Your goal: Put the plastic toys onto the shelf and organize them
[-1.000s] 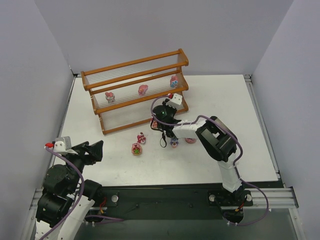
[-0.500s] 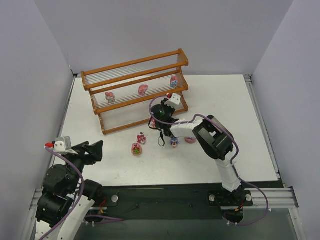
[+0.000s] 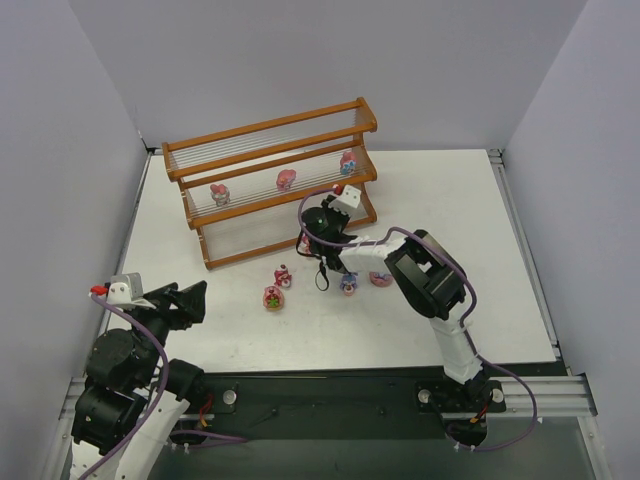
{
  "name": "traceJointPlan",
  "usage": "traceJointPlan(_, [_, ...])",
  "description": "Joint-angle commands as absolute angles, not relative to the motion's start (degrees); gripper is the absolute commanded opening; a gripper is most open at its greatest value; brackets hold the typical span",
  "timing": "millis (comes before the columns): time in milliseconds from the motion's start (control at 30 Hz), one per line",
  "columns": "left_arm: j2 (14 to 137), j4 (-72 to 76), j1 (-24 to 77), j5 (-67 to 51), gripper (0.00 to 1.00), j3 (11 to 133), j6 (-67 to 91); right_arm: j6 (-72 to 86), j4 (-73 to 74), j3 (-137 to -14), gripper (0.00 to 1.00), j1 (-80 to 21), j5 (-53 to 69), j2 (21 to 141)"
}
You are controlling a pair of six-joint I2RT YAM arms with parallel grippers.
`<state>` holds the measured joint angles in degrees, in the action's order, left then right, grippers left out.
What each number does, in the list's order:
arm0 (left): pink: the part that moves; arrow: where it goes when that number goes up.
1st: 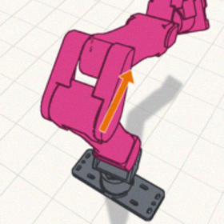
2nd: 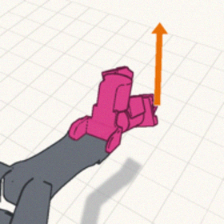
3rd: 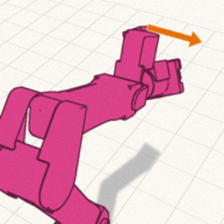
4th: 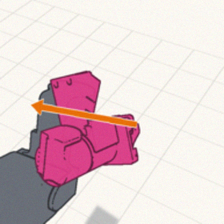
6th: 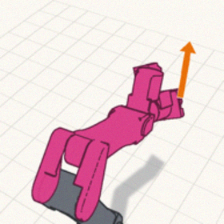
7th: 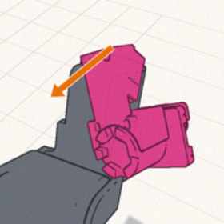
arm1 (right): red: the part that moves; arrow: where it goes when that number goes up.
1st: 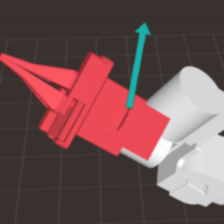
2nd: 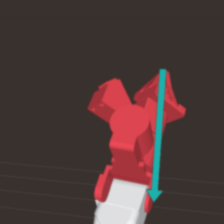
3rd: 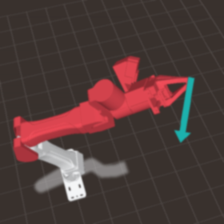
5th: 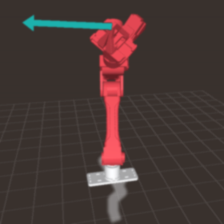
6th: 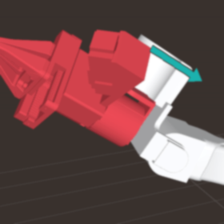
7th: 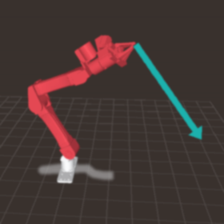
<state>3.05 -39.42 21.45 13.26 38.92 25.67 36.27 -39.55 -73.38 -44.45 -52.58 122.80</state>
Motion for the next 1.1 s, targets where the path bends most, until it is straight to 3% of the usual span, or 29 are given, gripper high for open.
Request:
traceJointPlan(0, [2.9, -36.9, 21.7, 13.9, 0.79, 39.0, 25.0, 39.5, -39.7, -76.2, 0.21, -43.3, -53.8, 123.2])
traceJointPlan(333, [2.5, -37.0, 21.7, 14.0, 0.79, 39.0, 25.0, 39.9, -40.3, -75.8, 0.43, -43.2, -53.3, 123.1])
traceJointPlan(700, [2.4, -37.0, 21.7, 14.3, 0.79, 39.1, 25.0, 37.3, -43.7, -69.8, 0.55, -44.6, -51.0, 116.3])
traceJointPlan(1067, [2.0, -37.1, 21.8, 14.4, 0.79, 39.2, 25.2, 39.9, -34.6, -63.1, 0.66, -44.6, -32.2, 107.8])
